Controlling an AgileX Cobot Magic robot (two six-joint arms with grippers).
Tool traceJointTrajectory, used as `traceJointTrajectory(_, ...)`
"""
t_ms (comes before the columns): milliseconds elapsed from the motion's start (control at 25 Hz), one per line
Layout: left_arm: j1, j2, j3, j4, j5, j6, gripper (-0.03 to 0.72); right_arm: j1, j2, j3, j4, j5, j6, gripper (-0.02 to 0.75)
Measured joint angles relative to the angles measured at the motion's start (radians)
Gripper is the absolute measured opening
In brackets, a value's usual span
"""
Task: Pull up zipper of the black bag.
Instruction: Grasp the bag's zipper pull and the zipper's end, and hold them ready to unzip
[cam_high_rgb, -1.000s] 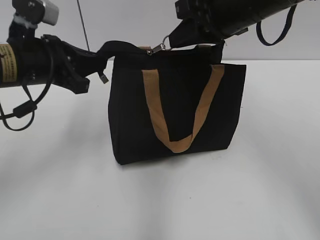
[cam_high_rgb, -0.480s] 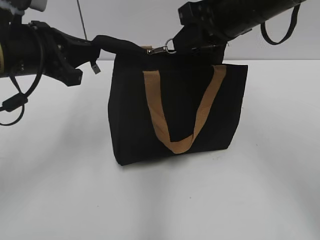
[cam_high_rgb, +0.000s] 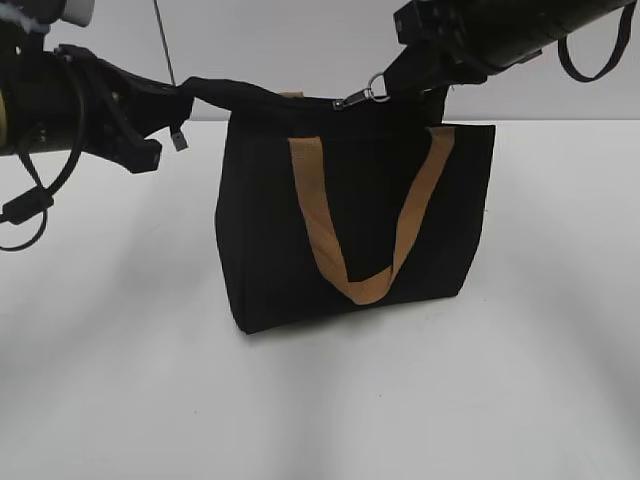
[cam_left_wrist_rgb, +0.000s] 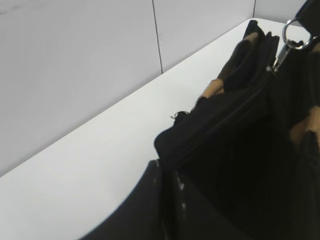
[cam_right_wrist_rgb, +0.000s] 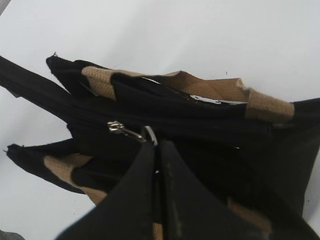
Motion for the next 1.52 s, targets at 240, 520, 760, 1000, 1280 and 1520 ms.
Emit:
traceJointTrajectory(240,-0.001,-0.001,0.000,0.000,-0.001,-0.001,0.003,-0.037,0.000,0.002,-0.005,0.004,0.010,-0.001)
traceJointTrajectory(520,-0.001,-0.011,0.000,0.000,0.018,-0.001,0.003,-0.099,0.000,0.002,-0.012,0.017,0.016,-0.001)
traceJointTrajectory(760,0.000,-0.011,0.000,0.000,0.031,-0.002,0.003,-0.139,-0.001,0.002,-0.043,0.018,0.031,-0.001)
traceJointTrajectory(1000,0.001,-0.011,0.000,-0.001,0.033,-0.002,0.003,-0.171,-0.002,0.002,-0.064,0.025,0.073,-0.001)
traceJointTrajectory(1280,0.002,-0.012,0.000,-0.008,0.040,-0.002,0.003,-0.121,-0.004,0.002,-0.066,0.009,0.078,-0.001)
traceJointTrajectory(1520,0.002,-0.012,0.000,-0.100,0.031,-0.008,0.110,-0.080,-0.004,0.002,-0.067,0.001,0.079,0.101)
